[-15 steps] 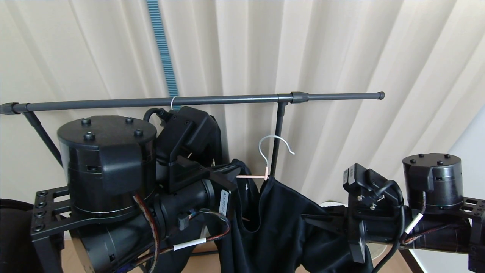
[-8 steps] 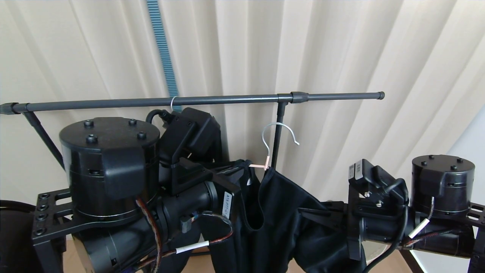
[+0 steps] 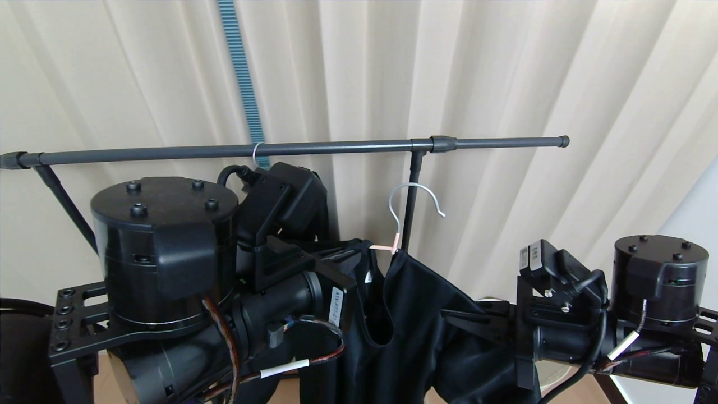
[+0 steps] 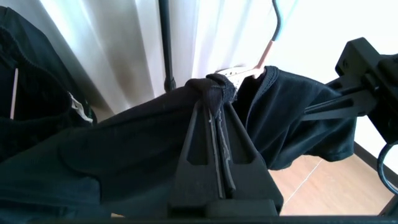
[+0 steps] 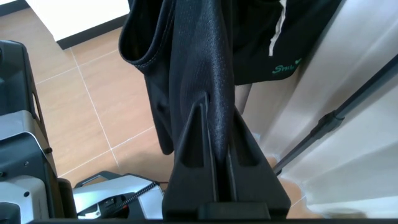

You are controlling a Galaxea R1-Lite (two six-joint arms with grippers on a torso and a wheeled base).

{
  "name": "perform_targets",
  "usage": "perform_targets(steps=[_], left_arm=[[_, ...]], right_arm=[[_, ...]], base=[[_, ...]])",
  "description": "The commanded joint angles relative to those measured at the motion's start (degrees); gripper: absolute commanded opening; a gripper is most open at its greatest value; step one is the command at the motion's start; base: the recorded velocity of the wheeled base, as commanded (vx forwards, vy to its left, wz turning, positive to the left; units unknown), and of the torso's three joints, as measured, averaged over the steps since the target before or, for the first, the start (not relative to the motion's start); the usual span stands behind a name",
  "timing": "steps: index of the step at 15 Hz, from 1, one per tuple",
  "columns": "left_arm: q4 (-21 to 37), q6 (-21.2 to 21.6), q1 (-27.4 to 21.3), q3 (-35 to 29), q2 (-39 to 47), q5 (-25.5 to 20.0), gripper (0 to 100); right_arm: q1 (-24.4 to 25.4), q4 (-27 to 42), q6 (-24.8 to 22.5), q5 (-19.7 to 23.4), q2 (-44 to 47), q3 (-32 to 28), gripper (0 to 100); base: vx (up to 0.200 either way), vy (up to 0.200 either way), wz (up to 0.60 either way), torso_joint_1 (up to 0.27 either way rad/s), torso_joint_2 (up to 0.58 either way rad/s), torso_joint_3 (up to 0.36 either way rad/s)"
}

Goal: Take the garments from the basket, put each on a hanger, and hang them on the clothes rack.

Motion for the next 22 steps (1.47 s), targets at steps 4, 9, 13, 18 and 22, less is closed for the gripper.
perform_targets(steps=[4, 9, 13, 18, 22], left_arm=[[0.0, 0.2, 0.1, 0.3, 0.2, 0.0, 0], [0.0, 0.2, -0.2, 0.6, -0.1, 0.0, 100], [0.0, 0.2, 0.1, 1.1, -0.8, 0.1, 100], [-0.1, 0.3, 8.0, 4.1, -5.9, -2.8, 100], [-0.4, -0.1, 16.8, 8.9, -10.8, -15.5, 100]], right_arm=[[-0.1, -1.0, 0.0, 0.0, -0.1, 0.1, 0], [-0.1, -1.2, 0.0, 0.0, 0.1, 0.3, 0], [-0.6, -1.2, 0.0, 0.0, -0.1, 0.2, 0], [-9.0, -1.1, -0.4, 10.6, -0.5, 0.3, 0], [-10.8, -1.1, -0.6, 14.8, -0.1, 0.3, 0]], base=[[0.0, 0.0, 0.0, 0.0, 0.0, 0.0], [0.0, 0.0, 0.0, 0.0, 0.0, 0.0], [0.0, 0.0, 0.0, 0.0, 0.0, 0.0], [0.0, 0.0, 0.0, 0.0, 0.0, 0.0], [0.0, 0.0, 0.0, 0.0, 0.0, 0.0]])
